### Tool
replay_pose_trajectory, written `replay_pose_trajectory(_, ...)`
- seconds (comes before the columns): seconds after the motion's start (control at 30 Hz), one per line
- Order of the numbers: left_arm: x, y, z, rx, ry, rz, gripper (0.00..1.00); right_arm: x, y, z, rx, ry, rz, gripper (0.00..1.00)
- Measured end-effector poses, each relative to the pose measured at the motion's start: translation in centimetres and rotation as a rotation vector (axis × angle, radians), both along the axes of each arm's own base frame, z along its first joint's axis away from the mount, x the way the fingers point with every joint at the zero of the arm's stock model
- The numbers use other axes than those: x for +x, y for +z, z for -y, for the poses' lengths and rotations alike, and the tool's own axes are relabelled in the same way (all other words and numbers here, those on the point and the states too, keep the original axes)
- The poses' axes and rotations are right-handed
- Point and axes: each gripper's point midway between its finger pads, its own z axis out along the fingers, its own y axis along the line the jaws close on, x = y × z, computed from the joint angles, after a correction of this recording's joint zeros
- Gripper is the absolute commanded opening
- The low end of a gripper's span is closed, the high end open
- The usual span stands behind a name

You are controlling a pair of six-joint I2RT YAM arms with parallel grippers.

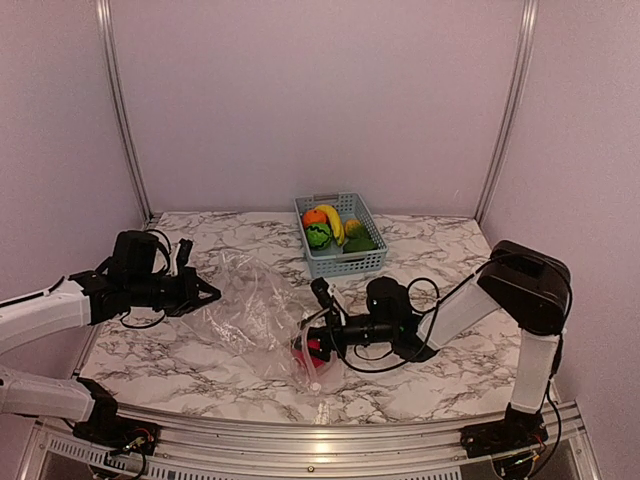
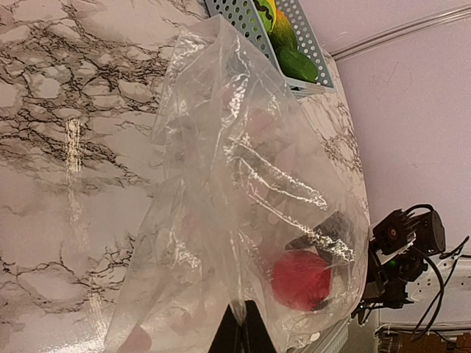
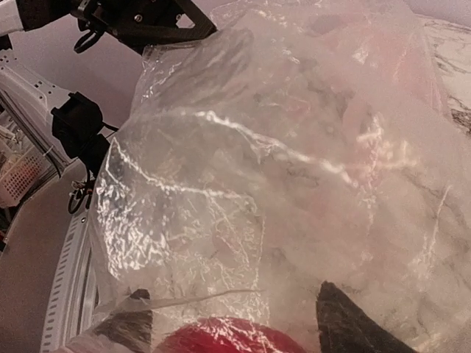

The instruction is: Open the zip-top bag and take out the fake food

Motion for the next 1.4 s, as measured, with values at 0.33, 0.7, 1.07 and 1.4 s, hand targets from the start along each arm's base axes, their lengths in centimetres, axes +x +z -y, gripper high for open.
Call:
replay_pose_trajectory(0.33, 0.0, -0.8, 0.2, 0.011, -0.006, -0.024, 0.00, 0.1, -3.3, -0.7, -0.186, -0.025, 0.157, 0.77)
replay_pose_trajectory(0.7, 0.4, 0.1, 0.3, 0.012, -0.010, -0.002, 0.00, -0.4, -6.8, 1.7, -0.340, -0.048, 0.155, 0.88)
replay_pose_trajectory(1.07, 0.7, -0.9, 0.2, 0.039, -0.003, -0.015, 0.00, -0.9, -6.4, 3.3, -0.382, -0.068, 0.160, 0.65)
replay_pose_trajectory(1.4, 2.6, -1.8, -2.8, 0.076, 0.116, -0.023, 0.00, -0.9, 0.4, 4.7, -0.306, -0.119, 0.224, 0.65)
